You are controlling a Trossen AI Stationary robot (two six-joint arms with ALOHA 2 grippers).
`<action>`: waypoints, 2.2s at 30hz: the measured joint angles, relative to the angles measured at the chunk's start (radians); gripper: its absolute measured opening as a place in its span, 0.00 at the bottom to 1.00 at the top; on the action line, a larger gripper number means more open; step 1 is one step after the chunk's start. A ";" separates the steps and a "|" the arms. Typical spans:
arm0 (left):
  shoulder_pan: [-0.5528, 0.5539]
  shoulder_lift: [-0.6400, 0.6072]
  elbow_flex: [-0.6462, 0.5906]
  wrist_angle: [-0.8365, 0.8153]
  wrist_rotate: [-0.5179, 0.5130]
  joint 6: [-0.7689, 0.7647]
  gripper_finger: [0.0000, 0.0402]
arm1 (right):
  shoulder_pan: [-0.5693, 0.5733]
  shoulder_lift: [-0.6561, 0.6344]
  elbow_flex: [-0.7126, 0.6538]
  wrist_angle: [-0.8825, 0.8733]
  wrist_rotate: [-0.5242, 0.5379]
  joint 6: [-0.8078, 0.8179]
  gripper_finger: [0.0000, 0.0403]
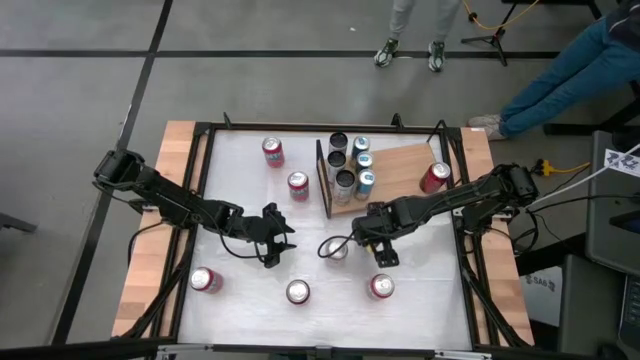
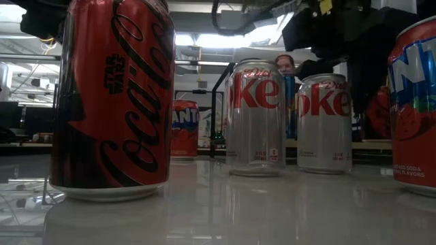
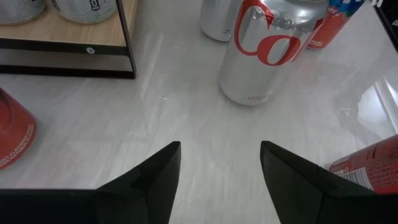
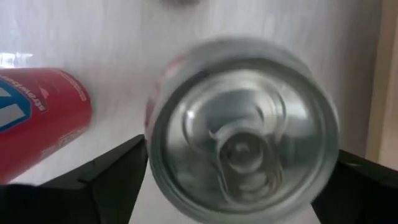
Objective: Place canned beverage on shelf
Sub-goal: Put the right silver soda can on the shelf
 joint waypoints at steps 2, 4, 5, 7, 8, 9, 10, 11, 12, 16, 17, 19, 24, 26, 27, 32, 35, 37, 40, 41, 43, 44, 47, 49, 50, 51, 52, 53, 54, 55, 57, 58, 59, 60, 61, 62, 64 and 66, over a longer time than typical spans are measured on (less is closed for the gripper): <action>0.000 0.000 0.000 0.000 0.000 0.000 0.53 | 0.000 0.000 0.000 -0.016 -0.003 0.064 0.92; 0.000 0.000 0.000 0.000 0.000 0.000 0.53 | 0.000 0.000 0.000 -0.022 -0.016 0.131 0.92; 0.000 0.000 0.000 0.000 0.000 0.000 0.53 | 0.000 0.000 0.000 -0.021 -0.025 0.167 0.92; 0.000 0.000 0.000 0.000 0.000 0.000 0.53 | 0.000 0.000 0.000 -0.019 -0.053 0.232 0.92; 0.000 0.000 0.000 0.000 0.000 0.000 0.53 | 0.000 0.000 0.000 -0.019 -0.066 0.261 0.92; 0.000 0.000 0.000 0.000 0.000 0.000 0.53 | 0.000 0.000 0.000 -0.018 -0.076 0.291 0.92; 0.000 0.000 0.000 0.000 0.000 0.000 0.53 | 0.002 0.000 0.000 -0.018 -0.081 0.322 0.92; 0.000 0.000 0.000 0.000 0.000 0.000 0.53 | 0.002 0.000 0.000 -0.018 -0.086 0.356 0.92; 0.000 0.000 0.000 0.000 0.000 0.000 0.53 | 0.002 0.000 0.000 -0.018 -0.087 0.388 0.92; 0.000 0.000 0.000 0.000 0.000 0.000 0.53 | 0.002 0.000 0.000 -0.016 -0.087 0.527 0.92; 0.000 0.000 0.000 0.000 0.000 0.000 0.53 | 0.002 0.000 0.000 -0.016 -0.087 0.561 0.92; 0.000 0.000 0.000 0.000 0.000 0.000 0.53 | 0.002 0.000 0.000 -0.015 -0.087 0.618 0.92; 0.000 0.000 0.000 0.000 0.000 0.001 0.53 | 0.001 0.000 0.000 0.019 -0.087 0.722 0.92; 0.000 0.000 0.000 0.000 0.000 0.001 0.53 | 0.001 0.000 0.000 0.041 -0.086 0.744 0.92; 0.000 0.000 0.000 0.000 0.000 0.001 0.53 | 0.001 0.000 0.001 0.050 -0.085 0.753 0.92; 0.000 0.000 0.000 0.000 0.000 0.001 0.53 | 0.001 0.000 0.001 0.089 -0.058 0.816 0.92; 0.000 0.000 0.000 0.000 0.000 0.001 0.53 | 0.001 0.000 0.001 0.100 -0.035 0.850 0.92; 0.000 0.000 0.000 0.000 0.000 0.001 0.53 | 0.001 0.000 0.001 0.104 -0.021 0.861 0.92; 0.000 0.000 0.000 0.000 0.000 0.001 0.53 | 0.001 0.000 0.001 0.130 -0.014 0.864 0.92; 0.000 0.000 0.000 0.000 0.000 0.001 0.53 | 0.001 0.000 0.001 0.144 -0.014 0.863 0.92; 0.000 0.000 0.000 0.000 0.000 0.001 0.53 | 0.001 0.000 0.001 0.171 -0.014 0.864 0.92; 0.000 0.000 0.000 0.000 0.000 0.001 0.53 | 0.001 0.000 0.001 0.183 -0.015 0.864 0.92; 0.000 0.000 0.000 0.000 0.000 0.001 0.53 | 0.001 0.000 0.001 0.219 -0.016 0.863 0.92; 0.000 0.000 0.000 0.000 0.000 0.001 0.53 | 0.001 0.000 0.001 0.226 -0.016 0.863 0.92; 0.000 0.000 0.000 0.000 0.000 0.001 0.53 | 0.001 0.000 0.001 0.227 -0.016 0.863 0.92; 0.000 0.000 0.000 0.000 0.000 0.001 0.53 | 0.001 0.000 0.001 0.226 -0.014 0.863 0.92; 0.000 0.000 0.000 -0.001 0.000 0.001 0.53 | 0.001 0.000 0.001 0.225 -0.013 0.863 0.92; 0.000 0.000 0.000 -0.001 0.000 0.001 0.53 | 0.001 0.000 0.001 0.224 -0.008 0.863 0.92; 0.000 0.000 0.000 -0.001 0.000 0.001 0.53 | 0.001 0.000 0.001 0.221 -0.005 0.863 0.92; 0.000 0.000 0.000 -0.001 0.000 0.001 0.53 | 0.001 0.000 0.001 0.218 -0.003 0.859 0.92; 0.000 0.000 0.000 -0.001 0.000 0.001 0.53 | 0.001 0.000 0.001 0.218 -0.001 0.839 0.92; 0.000 0.000 0.000 -0.001 0.000 0.001 0.53 | 0.001 0.000 0.001 0.218 0.001 0.826 0.92; 0.000 0.000 0.000 -0.001 0.000 0.001 0.53 | 0.001 0.000 0.001 0.218 0.001 0.818 0.92; 0.000 0.000 0.000 -0.001 0.000 0.001 0.53 | 0.001 0.000 0.001 0.218 0.001 0.811 0.92; 0.000 0.000 0.000 -0.001 0.000 0.001 0.53 | 0.001 0.000 0.001 0.218 0.001 0.795 0.92; 0.000 0.000 0.000 -0.001 0.000 0.001 0.53 | 0.001 0.000 0.001 0.218 0.001 0.781 0.92; 0.000 0.000 0.000 -0.001 0.000 0.002 0.53 | 0.002 0.000 0.001 0.218 0.001 0.756 0.92; 0.000 0.000 0.000 -0.001 0.000 0.001 0.53 | 0.002 0.000 0.001 0.218 0.001 0.737 0.92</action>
